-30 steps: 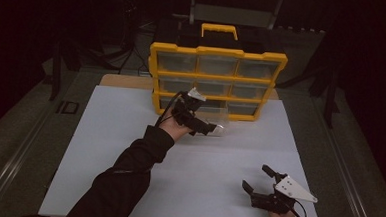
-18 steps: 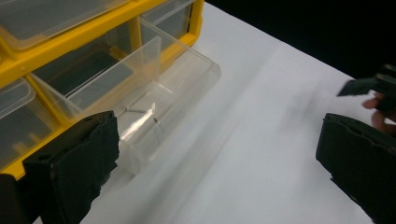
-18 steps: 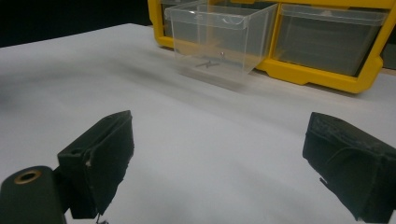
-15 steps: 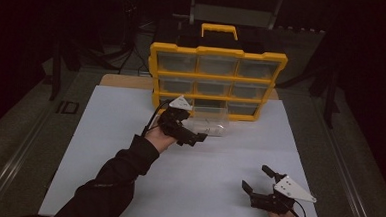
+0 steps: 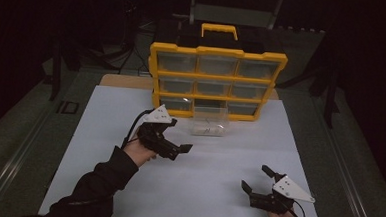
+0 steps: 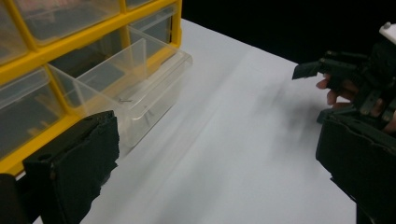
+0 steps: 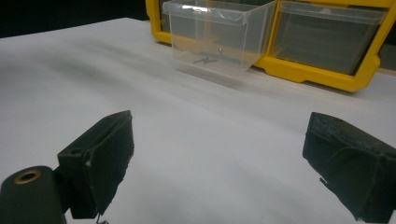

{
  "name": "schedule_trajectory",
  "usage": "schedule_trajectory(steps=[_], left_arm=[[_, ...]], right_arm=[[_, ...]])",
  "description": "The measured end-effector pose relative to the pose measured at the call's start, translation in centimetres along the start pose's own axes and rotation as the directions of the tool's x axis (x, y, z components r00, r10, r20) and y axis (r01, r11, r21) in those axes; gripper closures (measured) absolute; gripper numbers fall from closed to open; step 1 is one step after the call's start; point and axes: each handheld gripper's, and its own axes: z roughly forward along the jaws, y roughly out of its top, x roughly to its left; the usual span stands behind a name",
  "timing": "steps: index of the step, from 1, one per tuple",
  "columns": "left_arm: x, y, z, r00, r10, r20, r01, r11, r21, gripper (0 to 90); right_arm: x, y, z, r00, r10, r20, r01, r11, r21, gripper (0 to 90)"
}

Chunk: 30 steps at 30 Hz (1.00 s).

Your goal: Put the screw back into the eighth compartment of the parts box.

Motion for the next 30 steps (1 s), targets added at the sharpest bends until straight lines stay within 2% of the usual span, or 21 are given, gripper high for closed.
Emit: schedule_trajectory(steps=[7, 11, 19, 24, 27, 30], left_arm=[[-0.5, -2.4, -1.3, 0.9982, 0.059, 0.006, -0.059, 0.9979, -0.027, 0.0], [-0.6, -3.7, -2.0, 0.9984, 0.056, -0.001, -0.056, 0.998, -0.029, 0.0], [-0.6, -6.6, -3.4, 0.9986, 0.053, 0.002, -0.052, 0.9961, -0.071, 0.0], [-0.4, -8.3, -4.4, 0.9987, 0.05, -0.013, -0.051, 0.9925, -0.111, 0.0], [-0.5, -9.1, -5.0, 0.9976, 0.064, -0.027, -0.067, 0.9911, -0.115, 0.0], [-0.5, -9.9, -5.5, 0.9981, 0.055, -0.029, -0.058, 0.9901, -0.128, 0.0]], right_arm=[[0.1, 0.1, 0.0, 0.9999, -0.013, 0.007, 0.013, 1.0, 0.006, 8.8], [0.2, 0.1, 0.1, 0.9998, -0.02, 0.005, 0.02, 1.0, 0.009, 8.9], [0.3, 0.1, 0.1, 0.9996, -0.028, 0.008, 0.028, 1.0, 0.011, 8.9], [0.3, 0.0, 0.2, 0.9996, -0.027, 0.008, 0.027, 1.0, 0.013, 8.9], [0.3, 0.0, 0.2, 0.9996, -0.028, 0.006, 0.027, 1.0, 0.015, 8.9], [0.3, 0.0, 0.2, 0.9996, -0.028, 0.006, 0.028, 0.999, 0.015, 8.9]])
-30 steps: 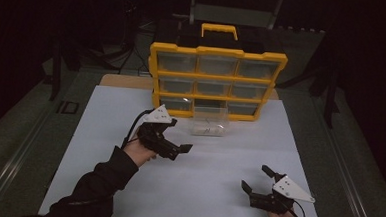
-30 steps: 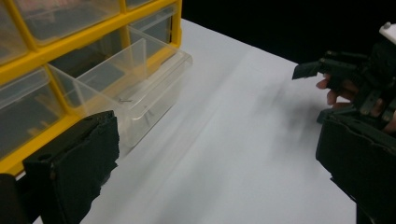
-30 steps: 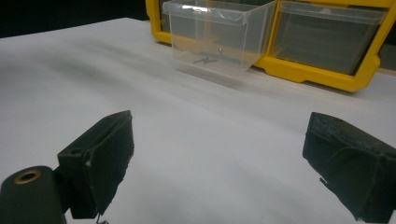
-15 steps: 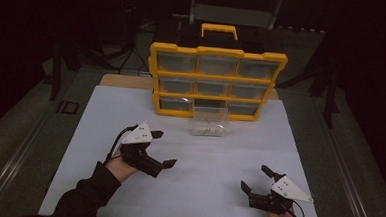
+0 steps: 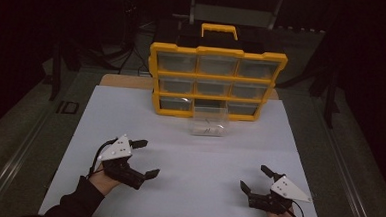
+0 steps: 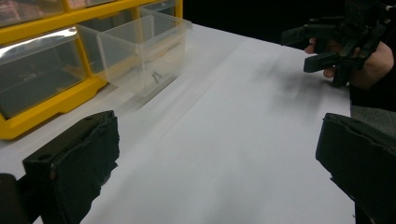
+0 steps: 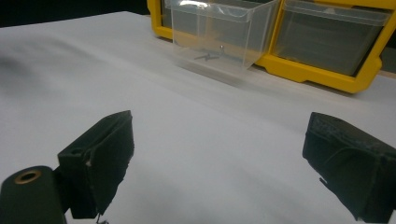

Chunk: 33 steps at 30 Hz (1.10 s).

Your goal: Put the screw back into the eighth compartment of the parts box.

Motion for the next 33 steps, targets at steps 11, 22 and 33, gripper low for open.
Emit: schedule_trajectory(steps=[11, 22, 33], left_arm=[[-0.1, -3.5, -1.1, 0.9987, -0.048, -0.015, 0.048, 0.9986, -0.022, 0.0], [0.0, -6.6, -1.6, 0.9941, -0.087, -0.066, 0.085, 0.9961, -0.022, 0.0], [0.6, -7.9, -2.7, 0.9879, -0.097, -0.121, 0.095, 0.9952, -0.024, 0.0]], right_arm=[[0.0, -0.1, 0.1, 1.0, 0.002, -0.003, -0.002, 1.0, 0.003, 8.9], [0.0, -0.2, 0.3, 1.0, 0.005, -0.008, -0.005, 1.0, 0.009, 8.9], [0.0, -0.3, 0.5, 0.9999, 0.005, -0.009, -0.005, 1.0, 0.018, 8.9]])
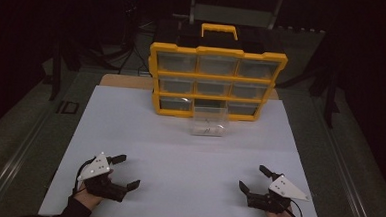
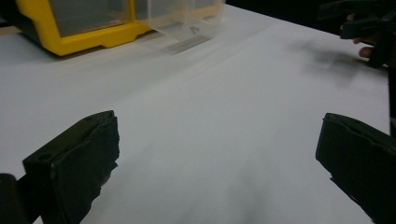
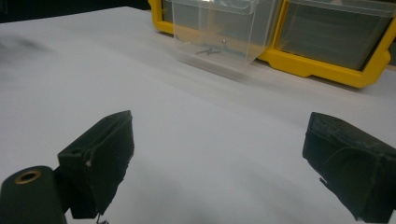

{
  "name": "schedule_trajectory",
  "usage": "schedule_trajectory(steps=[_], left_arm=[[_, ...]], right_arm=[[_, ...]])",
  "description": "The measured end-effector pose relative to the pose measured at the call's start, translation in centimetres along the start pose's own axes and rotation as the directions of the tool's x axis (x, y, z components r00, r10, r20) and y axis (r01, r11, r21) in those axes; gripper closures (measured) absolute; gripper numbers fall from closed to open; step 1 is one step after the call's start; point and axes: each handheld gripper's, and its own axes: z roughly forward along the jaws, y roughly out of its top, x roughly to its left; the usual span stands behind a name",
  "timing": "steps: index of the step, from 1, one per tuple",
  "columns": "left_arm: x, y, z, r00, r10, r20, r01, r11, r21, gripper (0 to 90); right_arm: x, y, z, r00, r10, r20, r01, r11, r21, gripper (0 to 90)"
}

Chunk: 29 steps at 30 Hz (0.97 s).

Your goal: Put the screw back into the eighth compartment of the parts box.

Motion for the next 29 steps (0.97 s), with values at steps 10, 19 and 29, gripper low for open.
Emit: schedule_trajectory(steps=[10, 19, 29], left_arm=[[0.29, -0.5, -0.28, 0.9996, -0.02, -0.019, 0.02, 0.9998, -0.004, 0.0], [0.02, -0.55, 0.03, 0.9997, -0.004, -0.024, 0.004, 0.9999, 0.009, 0.0], [0.03, -0.46, -0.12, 0.9996, -0.015, -0.024, 0.014, 0.9999, -0.007, 0.0]], right_arm=[[-0.19, -0.11, -0.02, 0.9999, 0.012, 0.0, -0.012, 1.0, -0.002, 8.9], [-0.3, -0.31, 0.26, 0.9998, 0.02, -0.001, -0.02, 1.0, 0.012, 8.9], [-0.31, -0.23, 0.23, 0.9999, 0.012, 0.006, -0.012, 1.0, 0.01, 8.9]])
